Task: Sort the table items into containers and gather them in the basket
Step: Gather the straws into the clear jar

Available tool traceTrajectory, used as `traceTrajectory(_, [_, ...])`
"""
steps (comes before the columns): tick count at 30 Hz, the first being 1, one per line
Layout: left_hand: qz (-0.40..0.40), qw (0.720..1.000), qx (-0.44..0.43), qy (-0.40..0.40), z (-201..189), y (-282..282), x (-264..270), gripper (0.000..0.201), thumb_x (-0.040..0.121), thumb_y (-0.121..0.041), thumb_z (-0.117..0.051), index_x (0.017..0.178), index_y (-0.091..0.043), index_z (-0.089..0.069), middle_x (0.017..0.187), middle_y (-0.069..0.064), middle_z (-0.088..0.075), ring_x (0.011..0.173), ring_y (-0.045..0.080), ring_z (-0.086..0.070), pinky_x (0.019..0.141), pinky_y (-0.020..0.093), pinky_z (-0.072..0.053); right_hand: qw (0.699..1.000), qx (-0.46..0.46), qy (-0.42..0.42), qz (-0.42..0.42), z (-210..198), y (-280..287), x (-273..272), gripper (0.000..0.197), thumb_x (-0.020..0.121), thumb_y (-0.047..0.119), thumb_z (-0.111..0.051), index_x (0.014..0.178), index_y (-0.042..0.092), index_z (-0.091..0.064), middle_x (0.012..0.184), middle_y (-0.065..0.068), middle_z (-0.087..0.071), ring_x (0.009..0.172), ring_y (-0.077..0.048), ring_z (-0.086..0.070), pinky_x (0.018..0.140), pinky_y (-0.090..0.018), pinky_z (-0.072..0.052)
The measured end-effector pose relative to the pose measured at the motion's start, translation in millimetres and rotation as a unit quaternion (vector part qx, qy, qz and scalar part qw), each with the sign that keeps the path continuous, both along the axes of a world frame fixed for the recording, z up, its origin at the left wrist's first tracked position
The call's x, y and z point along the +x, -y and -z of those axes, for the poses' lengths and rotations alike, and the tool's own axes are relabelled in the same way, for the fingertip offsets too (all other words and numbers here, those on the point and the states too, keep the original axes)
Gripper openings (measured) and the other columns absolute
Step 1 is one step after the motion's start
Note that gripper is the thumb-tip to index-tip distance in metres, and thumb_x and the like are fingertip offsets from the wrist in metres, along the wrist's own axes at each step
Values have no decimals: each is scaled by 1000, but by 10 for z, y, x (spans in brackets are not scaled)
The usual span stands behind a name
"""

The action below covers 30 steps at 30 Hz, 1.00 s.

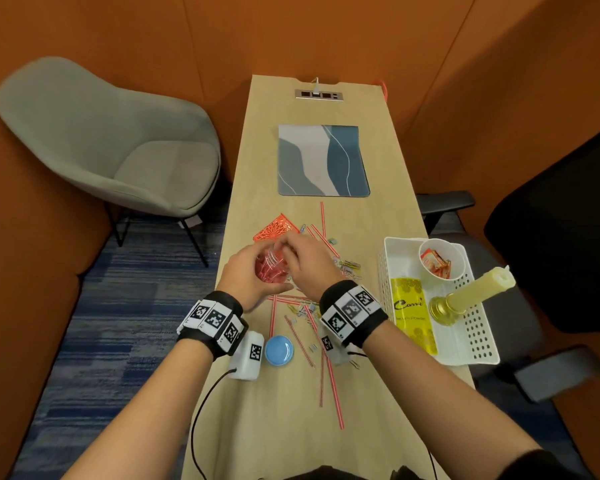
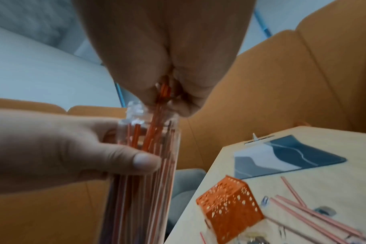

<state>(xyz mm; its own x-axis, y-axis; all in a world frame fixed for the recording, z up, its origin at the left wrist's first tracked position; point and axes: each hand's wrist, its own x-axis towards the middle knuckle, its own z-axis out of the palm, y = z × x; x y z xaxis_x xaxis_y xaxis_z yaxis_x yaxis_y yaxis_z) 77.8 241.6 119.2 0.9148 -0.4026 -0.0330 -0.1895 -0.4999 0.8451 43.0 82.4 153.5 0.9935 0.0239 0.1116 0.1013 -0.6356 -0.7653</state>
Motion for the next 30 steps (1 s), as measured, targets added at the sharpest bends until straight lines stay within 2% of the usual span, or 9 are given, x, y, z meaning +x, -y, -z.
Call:
traceTrajectory(5, [-27,999,-12,-22,109,-154,48,76,55,-32,-99,122,-30,-62,104,-16,-69,94,-5,-64,80,6,-46,999,10,46,-22,-7,-21,66,13,98,20,-52,106,20,-63,103,8,-60,93,-8,-54,82,-21,-45])
traceTrajectory(8, [-54,998,-6,-23,226,-284,103,83,53,-36,-99,127,-28,-62,112,-11,-70,100,5,-65,90,20,-50,989,104,59,84,82,82,190,13,97,17,-56,103,15,-67,100,2,-66,91,-12,-61,79,-22,-50])
traceTrajectory(10, [-80,996,-14,-26,314,-377,148,82,54,-34,-99,127,-27,-62,113,-8,-70,102,10,-66,95,30,-52,988,98,-1,117,247,162,289,11,97,17,-57,99,15,-68,94,1,-68,86,-11,-62,75,-18,-49])
traceTrajectory(13, [-122,991,-34,-35,429,-487,204,74,57,-28,-98,121,-30,-61,113,-6,-70,103,10,-66,96,31,-53,988,14,-123,89,623,187,370,11,92,11,-60,95,15,-69,82,2,-66,74,-11,-60,68,-18,-45])
traceTrajectory(15, [-146,987,-50,-41,480,-532,244,71,59,-26,-98,118,-31,-60,109,-9,-69,100,0,-65,93,21,-53,982,-52,-173,52,882,120,413,19,85,7,-62,100,13,-72,82,0,-67,75,-14,-62,71,-23,-49])
traceTrajectory(18, [-167,983,-65,-48,534,-577,330,69,60,-22,-97,119,-26,-61,103,-22,-63,92,-19,-58,82,1,-43,954,-170,-244,-42,1207,-56,517,46,82,21,-73,125,8,-63,110,-9,-63,99,-23,-62,90,-32,-51])
traceTrajectory(23, [-173,980,-81,-52,624,-647,452,71,60,-21,-97,122,-23,-61,106,-21,-65,95,-20,-59,84,2,-44,930,-279,-222,-91,1664,-256,638,65,86,33,-69,140,7,-43,132,-13,-38,114,-29,-51,100,-38,-46])
traceTrajectory(25, [-176,979,-85,-52,656,-675,471,72,60,-23,-97,123,-25,-62,108,-18,-67,97,-16,-60,87,6,-47,929,-291,-215,-79,1747,-288,657,60,90,26,-65,142,9,-41,134,-13,-38,113,-29,-53,98,-37,-49])
traceTrajectory(30, [-176,979,-84,-53,711,-718,470,74,59,-27,-97,125,-23,-62,110,-14,-68,99,-16,-60,89,7,-47,954,-237,-162,-90,1771,-258,672,27,91,10,-59,116,9,-69,115,-14,-53,92,-34,-62,80,-43,-54])
